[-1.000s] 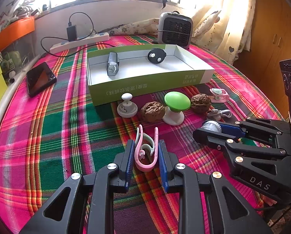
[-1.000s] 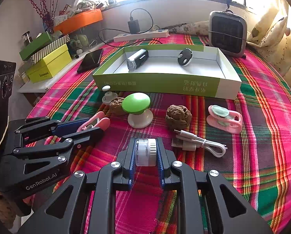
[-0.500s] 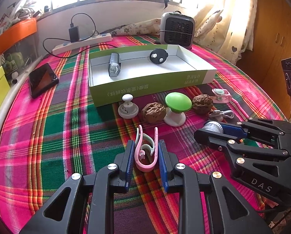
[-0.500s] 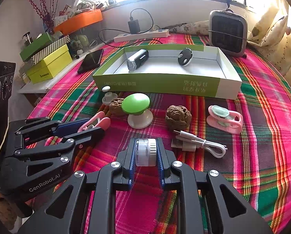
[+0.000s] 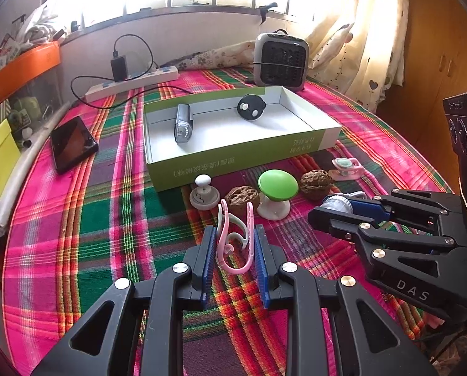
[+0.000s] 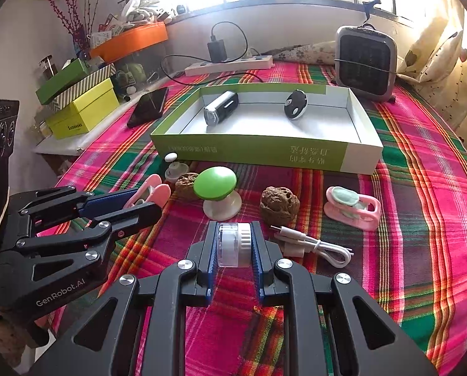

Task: Organize objects
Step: 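Carry pink clip with left tool into box while right tool carries cylinder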

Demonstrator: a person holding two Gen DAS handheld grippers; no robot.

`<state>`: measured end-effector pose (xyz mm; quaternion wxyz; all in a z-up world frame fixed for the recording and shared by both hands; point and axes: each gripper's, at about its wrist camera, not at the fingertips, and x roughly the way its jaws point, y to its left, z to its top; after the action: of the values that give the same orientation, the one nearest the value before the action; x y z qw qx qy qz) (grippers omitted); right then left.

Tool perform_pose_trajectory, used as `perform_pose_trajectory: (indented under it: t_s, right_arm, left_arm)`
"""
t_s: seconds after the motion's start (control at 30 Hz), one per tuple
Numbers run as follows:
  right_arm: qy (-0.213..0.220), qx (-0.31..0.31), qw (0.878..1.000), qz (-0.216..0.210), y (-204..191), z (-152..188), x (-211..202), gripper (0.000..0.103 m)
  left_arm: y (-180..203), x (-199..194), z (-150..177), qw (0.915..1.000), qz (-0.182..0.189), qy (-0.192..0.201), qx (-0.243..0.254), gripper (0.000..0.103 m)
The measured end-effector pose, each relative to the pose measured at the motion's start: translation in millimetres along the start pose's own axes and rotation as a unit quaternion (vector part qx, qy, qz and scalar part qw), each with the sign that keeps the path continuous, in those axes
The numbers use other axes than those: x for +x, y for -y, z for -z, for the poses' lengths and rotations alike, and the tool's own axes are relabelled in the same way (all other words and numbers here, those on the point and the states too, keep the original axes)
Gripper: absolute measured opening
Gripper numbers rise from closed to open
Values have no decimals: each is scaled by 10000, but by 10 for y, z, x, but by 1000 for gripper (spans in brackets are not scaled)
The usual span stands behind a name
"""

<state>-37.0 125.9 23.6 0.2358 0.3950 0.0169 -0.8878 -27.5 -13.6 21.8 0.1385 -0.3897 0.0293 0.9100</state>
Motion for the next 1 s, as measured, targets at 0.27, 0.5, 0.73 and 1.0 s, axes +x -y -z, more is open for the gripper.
perform_pose_trajectory:
  t_s: [0.27, 0.5, 0.73, 1.0]
  right_arm:
    - [116, 11, 9998, -166, 33, -145, -85, 19]
    - [228, -52, 9996, -154, 69, -317, -147, 19]
    - [429, -111, 9990, -29, 163, -590, -158, 19]
    - [437, -33, 9989, 151, 377, -881, 0, 19]
  left_arm:
    - [47, -119, -162, 9998, 61, 186, 5, 21]
    - [18, -132, -353, 9996, 79, 279, -8, 21]
    - [-32, 9, -600, 9994, 218, 253, -82, 21]
    - [-114, 291, -883, 9993, 291, 176, -178, 21]
